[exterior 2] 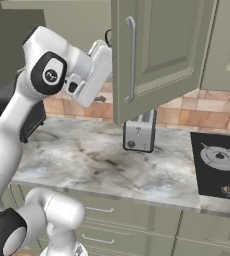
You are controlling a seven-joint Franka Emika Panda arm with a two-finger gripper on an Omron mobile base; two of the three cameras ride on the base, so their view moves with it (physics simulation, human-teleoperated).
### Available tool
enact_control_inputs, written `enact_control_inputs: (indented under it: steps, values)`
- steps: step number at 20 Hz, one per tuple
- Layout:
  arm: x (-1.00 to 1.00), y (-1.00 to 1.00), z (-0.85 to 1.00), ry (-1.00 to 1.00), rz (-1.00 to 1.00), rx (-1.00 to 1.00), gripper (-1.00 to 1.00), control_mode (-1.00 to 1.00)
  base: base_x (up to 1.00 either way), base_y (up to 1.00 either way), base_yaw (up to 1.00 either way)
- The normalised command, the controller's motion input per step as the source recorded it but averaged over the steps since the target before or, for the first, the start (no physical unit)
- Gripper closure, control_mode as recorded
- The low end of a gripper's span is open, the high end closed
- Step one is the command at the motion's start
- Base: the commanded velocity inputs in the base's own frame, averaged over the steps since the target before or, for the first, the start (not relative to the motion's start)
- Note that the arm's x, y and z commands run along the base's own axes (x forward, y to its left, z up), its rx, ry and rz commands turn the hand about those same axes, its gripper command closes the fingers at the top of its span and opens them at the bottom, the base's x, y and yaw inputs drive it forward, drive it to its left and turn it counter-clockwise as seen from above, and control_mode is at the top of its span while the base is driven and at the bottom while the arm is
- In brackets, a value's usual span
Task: Open the cabinet, pick the kettle from the cabinet, and place it in the sink.
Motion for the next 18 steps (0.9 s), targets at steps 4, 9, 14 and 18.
enact_control_inputs:
  steps: [4, 9, 14, 18]
  values:
    - [0.02, -0.37, 0.00, -0.13, -0.26, 0.01, -1.00, -1.00, 0.00, 0.00, 0.00]
    - [0.04, -0.30, 0.02, -0.10, -0.31, 0.01, -1.00, -1.00, 0.00, 0.00, 0.00]
    - [-0.09, -0.38, 0.08, 0.00, -0.30, 0.12, -1.00, -1.00, 0.00, 0.00, 0.00]
    - [-0.17, -0.43, 0.02, 0.00, -0.27, 0.17, -1.00, -1.00, 0.00, 0.00, 0.00]
